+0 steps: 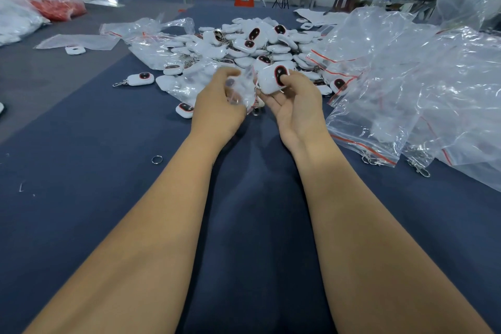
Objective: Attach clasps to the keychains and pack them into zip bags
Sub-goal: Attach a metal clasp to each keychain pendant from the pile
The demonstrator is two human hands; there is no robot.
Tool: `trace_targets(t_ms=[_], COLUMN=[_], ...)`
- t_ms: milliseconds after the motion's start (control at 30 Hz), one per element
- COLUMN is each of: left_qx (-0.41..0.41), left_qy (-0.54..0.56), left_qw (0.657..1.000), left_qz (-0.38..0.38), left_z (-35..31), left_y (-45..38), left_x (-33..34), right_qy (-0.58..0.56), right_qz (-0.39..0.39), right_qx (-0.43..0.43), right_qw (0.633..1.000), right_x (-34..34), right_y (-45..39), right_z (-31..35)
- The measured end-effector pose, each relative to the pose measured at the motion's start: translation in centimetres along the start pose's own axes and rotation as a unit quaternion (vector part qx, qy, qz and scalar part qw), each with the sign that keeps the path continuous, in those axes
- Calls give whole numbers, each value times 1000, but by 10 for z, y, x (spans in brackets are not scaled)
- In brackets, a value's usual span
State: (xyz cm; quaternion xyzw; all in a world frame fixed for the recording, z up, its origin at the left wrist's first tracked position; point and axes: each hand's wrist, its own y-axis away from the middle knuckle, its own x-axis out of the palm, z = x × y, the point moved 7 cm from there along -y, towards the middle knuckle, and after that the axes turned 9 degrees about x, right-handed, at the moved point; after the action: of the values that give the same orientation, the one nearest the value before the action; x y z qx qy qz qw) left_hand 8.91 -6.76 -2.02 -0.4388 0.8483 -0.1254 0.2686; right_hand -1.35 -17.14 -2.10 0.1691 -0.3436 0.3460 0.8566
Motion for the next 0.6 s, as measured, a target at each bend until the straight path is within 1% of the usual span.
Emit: trace_targets(t_ms=[33, 100, 200, 267, 333, 400, 433, 533, 600], left_qx=[-1, -23, -61, -74, -81, -73, -64, -23, -2], left_qy=[1, 10, 36, 65, 101, 113, 117, 125, 109], left_qw=[1000, 1000, 997, 994, 988, 985, 984, 981, 981], left_qz=[-6, -19, -33, -52, -79, -104, -116, -144, -161], left_z=[-1, 0, 4, 5, 6, 4, 2, -7, -11], left_y=[0, 0, -2, -1, -1, 0, -1, 1, 2], left_x=[0, -2, -4, -5, -8, -12, -13, -18, -21], right_qy=[-15, 8, 138, 225, 304, 365, 374, 359, 374], right_qz=[11, 17, -17, -42, -59, -66, -59, -27, -36], right_qx=[5, 1, -33, -61, -93, -116, -113, -82, -92], right_qw=[1000, 1000, 990, 972, 946, 921, 919, 929, 922], right_x=[2, 4, 5, 5, 6, 7, 8, 11, 12], right_y=[0, 0, 0, 1, 3, 4, 4, 4, 5], right_z=[-1, -1, 0, 0, 0, 1, 0, -5, -3])
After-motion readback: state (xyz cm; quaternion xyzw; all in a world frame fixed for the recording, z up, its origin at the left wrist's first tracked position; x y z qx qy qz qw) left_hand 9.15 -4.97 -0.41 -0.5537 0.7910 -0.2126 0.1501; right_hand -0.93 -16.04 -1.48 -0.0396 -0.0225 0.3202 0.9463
